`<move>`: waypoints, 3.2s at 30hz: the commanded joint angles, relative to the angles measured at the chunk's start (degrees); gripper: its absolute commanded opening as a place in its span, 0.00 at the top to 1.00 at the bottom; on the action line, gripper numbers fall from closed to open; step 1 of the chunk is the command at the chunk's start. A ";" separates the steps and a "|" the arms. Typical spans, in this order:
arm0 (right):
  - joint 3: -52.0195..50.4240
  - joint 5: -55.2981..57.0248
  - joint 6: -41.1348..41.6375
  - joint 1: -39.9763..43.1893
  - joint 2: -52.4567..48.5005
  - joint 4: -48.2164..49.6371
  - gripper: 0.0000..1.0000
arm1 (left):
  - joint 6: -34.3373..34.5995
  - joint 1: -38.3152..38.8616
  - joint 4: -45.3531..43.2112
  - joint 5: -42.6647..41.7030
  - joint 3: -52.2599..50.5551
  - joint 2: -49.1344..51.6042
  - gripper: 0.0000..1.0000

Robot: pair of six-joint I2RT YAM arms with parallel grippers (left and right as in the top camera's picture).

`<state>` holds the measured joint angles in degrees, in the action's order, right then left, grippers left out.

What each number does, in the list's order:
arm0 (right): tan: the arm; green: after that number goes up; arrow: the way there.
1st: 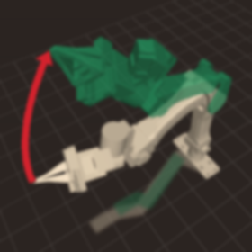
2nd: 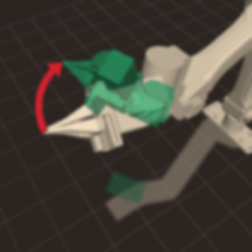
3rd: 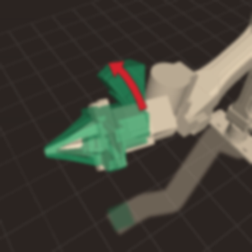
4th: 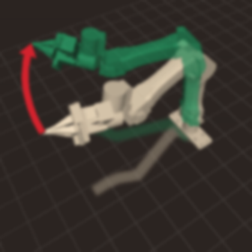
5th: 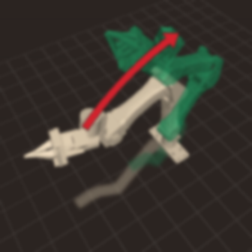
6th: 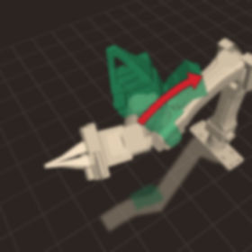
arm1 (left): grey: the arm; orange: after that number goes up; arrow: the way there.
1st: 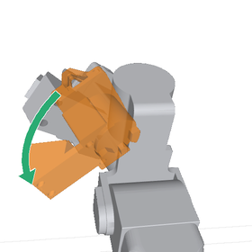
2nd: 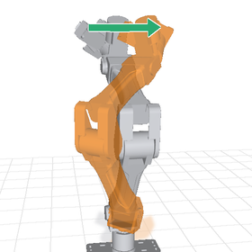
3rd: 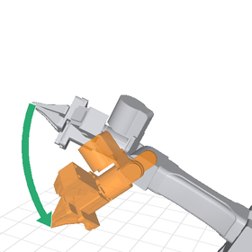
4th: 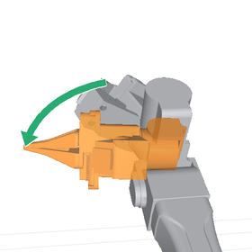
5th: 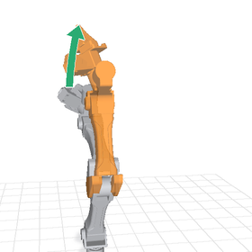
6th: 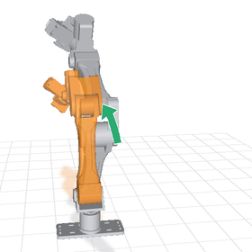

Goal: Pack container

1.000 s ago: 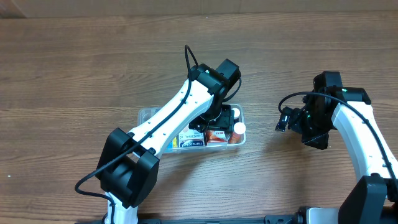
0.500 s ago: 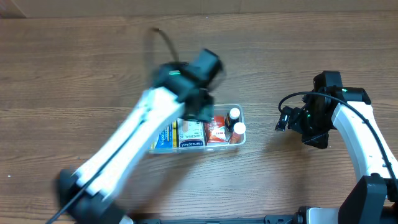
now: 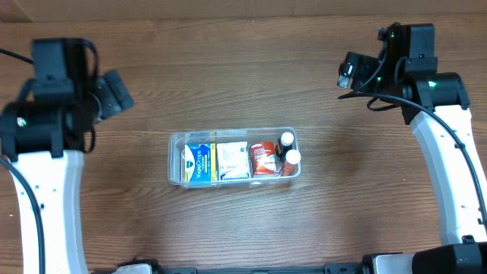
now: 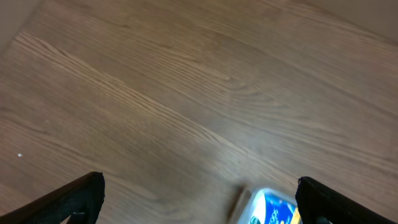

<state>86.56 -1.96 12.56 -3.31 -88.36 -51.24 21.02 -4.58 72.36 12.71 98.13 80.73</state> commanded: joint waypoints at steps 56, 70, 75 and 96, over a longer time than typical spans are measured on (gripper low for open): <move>-45.35 7.43 -3.98 -2.08 56.76 8.46 0.00 | -17.18 -5.90 -5.14 -14.03 -40.02 -50.14 0.00; -74.34 4.87 -6.88 -2.10 85.07 36.81 0.00 | -17.18 -5.90 -5.03 -14.03 -40.02 -50.14 0.00; -82.53 4.42 -6.86 -2.10 88.19 49.48 0.00 | -17.20 -5.90 -5.05 -14.03 -40.02 -50.14 0.00; -86.12 2.29 -14.29 -2.14 88.19 46.40 0.00 | -17.18 -5.90 -5.05 -14.03 -40.02 -50.14 0.00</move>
<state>1.06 0.51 -1.41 -5.30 -0.64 -5.19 5.32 -10.59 67.57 -0.89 58.46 30.96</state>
